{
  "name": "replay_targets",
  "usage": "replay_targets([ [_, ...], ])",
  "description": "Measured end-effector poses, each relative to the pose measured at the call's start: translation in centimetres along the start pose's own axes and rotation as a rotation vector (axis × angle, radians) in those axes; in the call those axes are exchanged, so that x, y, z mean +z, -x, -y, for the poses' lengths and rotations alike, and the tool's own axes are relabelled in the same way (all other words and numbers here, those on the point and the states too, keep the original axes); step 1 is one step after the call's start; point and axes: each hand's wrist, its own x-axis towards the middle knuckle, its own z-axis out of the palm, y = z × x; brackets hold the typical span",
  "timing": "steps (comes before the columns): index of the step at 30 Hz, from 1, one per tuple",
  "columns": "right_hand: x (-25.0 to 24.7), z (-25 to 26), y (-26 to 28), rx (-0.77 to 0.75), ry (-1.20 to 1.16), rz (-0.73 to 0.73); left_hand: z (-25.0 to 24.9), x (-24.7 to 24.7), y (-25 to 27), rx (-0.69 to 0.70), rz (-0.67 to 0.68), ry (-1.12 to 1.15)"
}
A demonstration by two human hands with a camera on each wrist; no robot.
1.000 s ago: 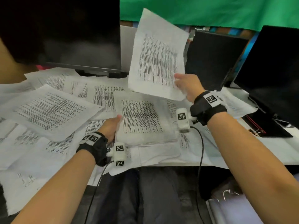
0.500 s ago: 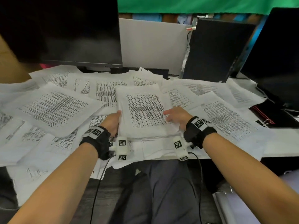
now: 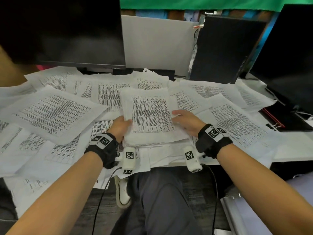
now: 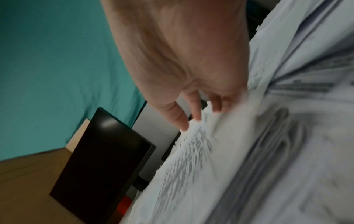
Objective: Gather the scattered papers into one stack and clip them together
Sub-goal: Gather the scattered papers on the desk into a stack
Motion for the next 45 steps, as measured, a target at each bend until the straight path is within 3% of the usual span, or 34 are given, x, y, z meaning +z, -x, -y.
replay_targets([
  [2, -1.5, 0.2, -0.1, 0.025, -0.005, -0.151, 0.3, -0.3, -0.3, 0.015, 0.017, -0.002],
  [3, -2.1, 0.1, -0.3, 0.061, 0.023, -0.155, 0.4, -0.6, -0.4, 0.014, 0.023, 0.007],
  [7, -2.5, -0.2, -0.2, 0.173, 0.015, 0.060, 0.9, -1.9, -0.9, 0.020, 0.000, 0.137],
  [9, -2.0, -0.3, -0.1, 0.166, 0.013, 0.134, 0.5, -2.3, -1.1, -0.001, 0.051, 0.289],
  [11, -1.0, -0.3, -0.1, 0.161, -0.019, 0.171, -0.5, -2.5, -1.2, -0.010, 0.149, 0.576],
  [13, -0.5, -0.5, -0.7, 0.133, 0.059, 0.122, -1.4, -2.4, -1.5, 0.021, 0.111, 0.685],
  [16, -2.6, 1.6, -0.3, -0.078, 0.187, -0.110, -2.9, -1.7, -1.0, 0.037, 0.085, 0.618],
  [19, -7.0, 4.1, 0.2, -0.199, 0.188, -0.446, -4.0, -0.2, 0.1, 0.143, 0.029, 0.307],
  [23, -11.8, 5.1, -1.3, -0.275, 0.013, -0.890, -3.8, 1.1, 0.3, 0.180, 0.043, 0.112],
  [26, -13.6, 5.5, -2.5, -0.323, -0.178, -1.018, -3.4, 2.2, -0.3, 0.147, 0.057, 0.002],
  [28, -13.3, 5.4, -2.9, -0.337, -0.238, -0.970, -3.1, 3.1, -0.4, 0.129, 0.095, -0.119],
  [30, -11.9, 4.8, -3.0, -0.331, -0.281, -0.826, -2.8, 3.5, -0.6, 0.093, 0.128, -0.212],
  [33, -8.5, 3.1, -2.7, -0.139, -0.305, -0.388, -2.0, 3.4, -1.6, 0.070, 0.115, -0.192],
  [35, -6.3, 1.4, -3.1, 0.004, -0.185, -0.170, -1.9, 3.3, -1.9, 0.062, 0.101, -0.140],
  [38, -3.7, -0.6, -4.2, 0.115, 0.033, -0.108, -1.8, 3.2, -2.4, 0.012, 0.076, -0.073],
  [45, -3.5, -2.0, -5.0, 0.085, 0.113, -0.100, -2.3, 3.4, -2.3, -0.060, -0.032, -0.056],
])
